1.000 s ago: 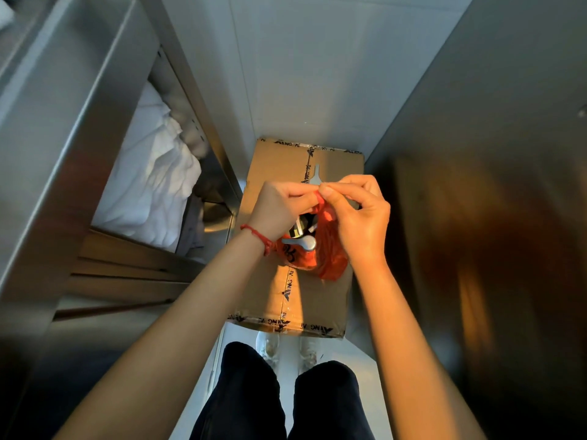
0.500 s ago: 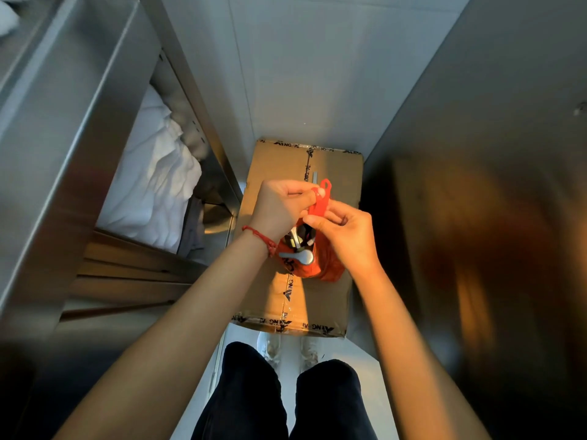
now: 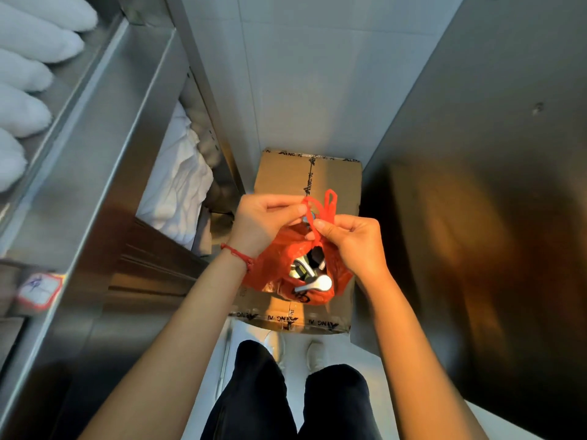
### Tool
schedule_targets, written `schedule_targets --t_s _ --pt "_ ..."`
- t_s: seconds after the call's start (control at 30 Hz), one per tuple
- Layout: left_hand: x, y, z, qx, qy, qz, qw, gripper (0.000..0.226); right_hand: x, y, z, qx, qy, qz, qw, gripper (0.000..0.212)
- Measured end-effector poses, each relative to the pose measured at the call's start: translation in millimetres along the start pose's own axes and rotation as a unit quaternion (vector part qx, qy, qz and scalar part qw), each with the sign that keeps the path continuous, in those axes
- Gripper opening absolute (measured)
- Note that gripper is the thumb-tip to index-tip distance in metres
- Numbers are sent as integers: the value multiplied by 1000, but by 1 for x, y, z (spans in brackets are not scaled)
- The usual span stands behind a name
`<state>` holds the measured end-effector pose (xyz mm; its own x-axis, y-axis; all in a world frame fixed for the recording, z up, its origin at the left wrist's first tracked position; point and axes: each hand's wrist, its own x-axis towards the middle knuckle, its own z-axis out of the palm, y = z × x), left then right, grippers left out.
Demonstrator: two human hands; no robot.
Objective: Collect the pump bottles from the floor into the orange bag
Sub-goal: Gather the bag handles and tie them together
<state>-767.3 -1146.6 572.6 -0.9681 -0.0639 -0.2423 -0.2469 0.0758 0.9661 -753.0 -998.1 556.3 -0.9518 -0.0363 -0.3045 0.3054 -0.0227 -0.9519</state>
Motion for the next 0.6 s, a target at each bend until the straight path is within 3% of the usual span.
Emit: schedule_targets --t_s 0.13,0.4,0.6 --pt "-26 -8 -5 -17 47 17 999 16 -16 0 -5 -11 -12 14 1000 18" --pt "-105 -35 14 204 220 160 940 15 -60 10 -14 -15 -31 50 998 10" --pt "-170 -45 27 265 269 169 910 16 -93 16 -24 -23 -48 41 998 15"
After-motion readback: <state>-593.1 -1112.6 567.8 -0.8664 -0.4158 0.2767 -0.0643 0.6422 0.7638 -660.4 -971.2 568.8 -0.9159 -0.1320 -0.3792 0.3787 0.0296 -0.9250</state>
